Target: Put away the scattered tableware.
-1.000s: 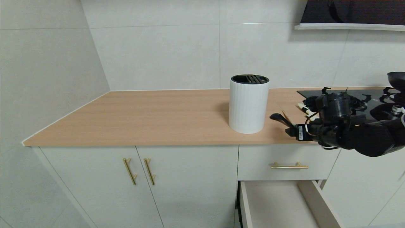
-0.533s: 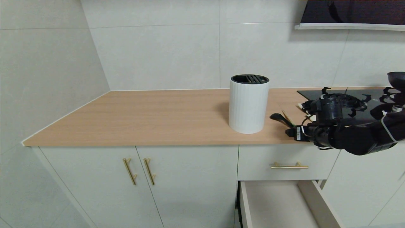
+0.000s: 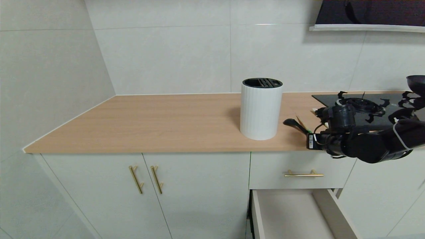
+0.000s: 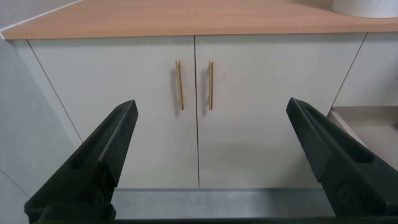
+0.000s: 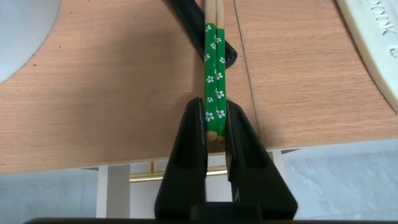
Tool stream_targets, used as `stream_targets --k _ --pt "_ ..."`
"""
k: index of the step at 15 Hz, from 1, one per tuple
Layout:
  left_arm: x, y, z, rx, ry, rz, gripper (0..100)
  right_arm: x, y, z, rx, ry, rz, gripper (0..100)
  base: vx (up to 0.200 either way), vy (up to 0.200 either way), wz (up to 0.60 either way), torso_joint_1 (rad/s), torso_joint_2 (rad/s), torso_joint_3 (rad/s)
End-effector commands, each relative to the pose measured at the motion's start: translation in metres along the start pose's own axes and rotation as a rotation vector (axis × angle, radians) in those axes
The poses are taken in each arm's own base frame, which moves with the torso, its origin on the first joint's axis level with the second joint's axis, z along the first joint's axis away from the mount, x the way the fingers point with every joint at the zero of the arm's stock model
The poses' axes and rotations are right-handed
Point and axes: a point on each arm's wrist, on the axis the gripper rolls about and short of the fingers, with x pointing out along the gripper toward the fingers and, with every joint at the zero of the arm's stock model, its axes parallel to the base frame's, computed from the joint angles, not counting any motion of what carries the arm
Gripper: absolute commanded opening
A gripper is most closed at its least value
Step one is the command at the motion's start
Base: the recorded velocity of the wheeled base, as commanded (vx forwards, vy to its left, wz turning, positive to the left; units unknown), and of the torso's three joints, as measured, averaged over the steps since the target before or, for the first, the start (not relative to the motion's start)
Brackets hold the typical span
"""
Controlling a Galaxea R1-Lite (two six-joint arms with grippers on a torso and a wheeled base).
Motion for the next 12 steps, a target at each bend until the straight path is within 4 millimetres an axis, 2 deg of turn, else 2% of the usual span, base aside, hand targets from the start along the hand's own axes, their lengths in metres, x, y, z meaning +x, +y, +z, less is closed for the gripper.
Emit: stream_targets --k 1,4,7,8,12 --pt "0.000 0.000 0.000 0.000 0.000 0.000 100 -0.002 -0.002 0.002 0.003 -0.007 -0.002 0 0.000 0.000 0.00 0.000 0.00 0.000" --pt "0.000 0.000 0.000 0.000 0.000 0.000 100 -0.008 -0.005 0.007 0.010 -0.023 -0.003 0 0.000 0.000 0.00 0.000 0.00 0.000" --pt "0.000 0.000 0.000 0.000 0.000 0.000 100 -0.040 -0.011 0.023 0.049 -0.079 0.011 0 0.000 0.000 0.00 0.000 0.00 0.000" --pt "0.000 0.000 0.000 0.000 0.000 0.000 100 -0.066 -0.015 0.027 0.056 -0.111 0.025 0 0.000 0.000 0.00 0.000 0.00 0.000" --pt "0.000 0.000 0.000 0.000 0.002 0.000 100 -0.152 -0.030 0.018 0.046 -0.143 0.085 0 0.000 0.000 0.00 0.000 0.00 0.000"
